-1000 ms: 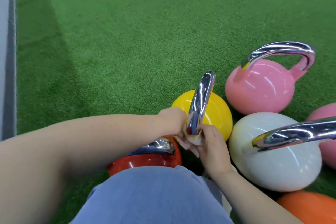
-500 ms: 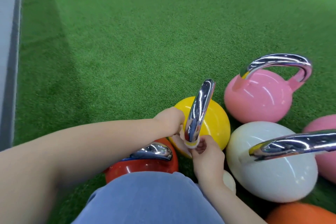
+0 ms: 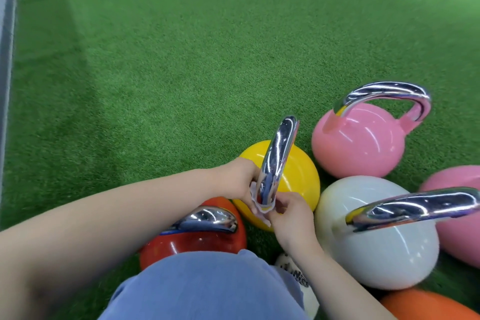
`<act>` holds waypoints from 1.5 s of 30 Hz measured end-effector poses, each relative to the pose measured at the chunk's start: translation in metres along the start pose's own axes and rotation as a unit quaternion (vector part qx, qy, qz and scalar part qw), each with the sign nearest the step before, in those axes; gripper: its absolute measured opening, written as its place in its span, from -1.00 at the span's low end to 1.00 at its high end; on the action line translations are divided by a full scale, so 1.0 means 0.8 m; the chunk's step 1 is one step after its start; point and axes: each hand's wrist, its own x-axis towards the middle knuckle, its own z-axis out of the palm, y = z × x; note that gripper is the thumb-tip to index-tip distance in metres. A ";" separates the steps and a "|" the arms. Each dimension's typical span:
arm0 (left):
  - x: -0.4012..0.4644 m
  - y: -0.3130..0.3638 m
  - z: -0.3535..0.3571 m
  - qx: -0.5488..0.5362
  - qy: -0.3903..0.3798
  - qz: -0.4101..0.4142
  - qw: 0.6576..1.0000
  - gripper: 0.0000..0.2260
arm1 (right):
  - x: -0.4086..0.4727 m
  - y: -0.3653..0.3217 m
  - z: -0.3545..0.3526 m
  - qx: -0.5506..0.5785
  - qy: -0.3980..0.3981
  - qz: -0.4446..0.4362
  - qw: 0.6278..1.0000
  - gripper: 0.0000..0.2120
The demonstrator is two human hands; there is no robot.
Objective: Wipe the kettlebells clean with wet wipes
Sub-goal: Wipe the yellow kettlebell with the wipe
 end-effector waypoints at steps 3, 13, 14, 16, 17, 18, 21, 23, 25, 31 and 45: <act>-0.003 -0.002 -0.004 -0.022 0.021 -0.008 1.000 -0.70 | 0.001 -0.015 -0.016 0.086 -0.061 0.028 0.994 -0.73; -0.013 -0.003 -0.028 -0.288 0.109 -0.016 0.951 -0.45 | 0.016 -0.025 -0.048 0.297 -0.115 0.053 0.946 -0.82; -0.014 0.001 -0.029 -0.321 0.113 -0.015 0.940 -0.46 | 0.018 -0.025 -0.048 0.312 -0.109 0.057 0.942 -0.83; -0.016 0.004 -0.028 -0.377 0.097 -0.011 0.921 -0.51 | 0.018 -0.026 -0.047 0.330 -0.092 0.057 0.938 -0.85; -0.017 0.005 -0.027 -0.390 0.080 -0.009 0.917 -0.56 | 0.018 -0.025 -0.045 0.335 -0.082 0.057 0.937 -0.86; -0.020 0.005 -0.024 -0.390 0.061 -0.008 0.919 -0.64 | 0.018 -0.023 -0.045 0.336 -0.073 0.059 0.937 -0.86; -0.020 0.004 -0.011 -0.282 -0.006 0.009 0.959 -0.72 | 0.011 -0.008 -0.040 0.285 -0.058 0.073 0.954 -0.76; -0.010 -0.002 0.002 -0.149 -0.019 0.027 0.988 -0.75 | 0.006 0.005 -0.031 0.197 -0.049 0.074 0.976 -0.81; -0.002 -0.007 0.010 -0.089 0.005 0.030 0.996 -0.84 | 0.002 0.016 -0.020 0.136 -0.029 0.082 0.987 -0.88; 0.001 -0.016 0.010 -0.167 0.013 -0.009 0.986 -0.68 | -0.004 0.007 -0.014 0.191 -0.038 0.084 0.977 -0.71; -0.001 0.050 -0.032 -0.346 0.222 -0.114 0.905 -0.56 | 0.035 -0.051 -0.041 0.395 0.032 0.153 0.905 -0.86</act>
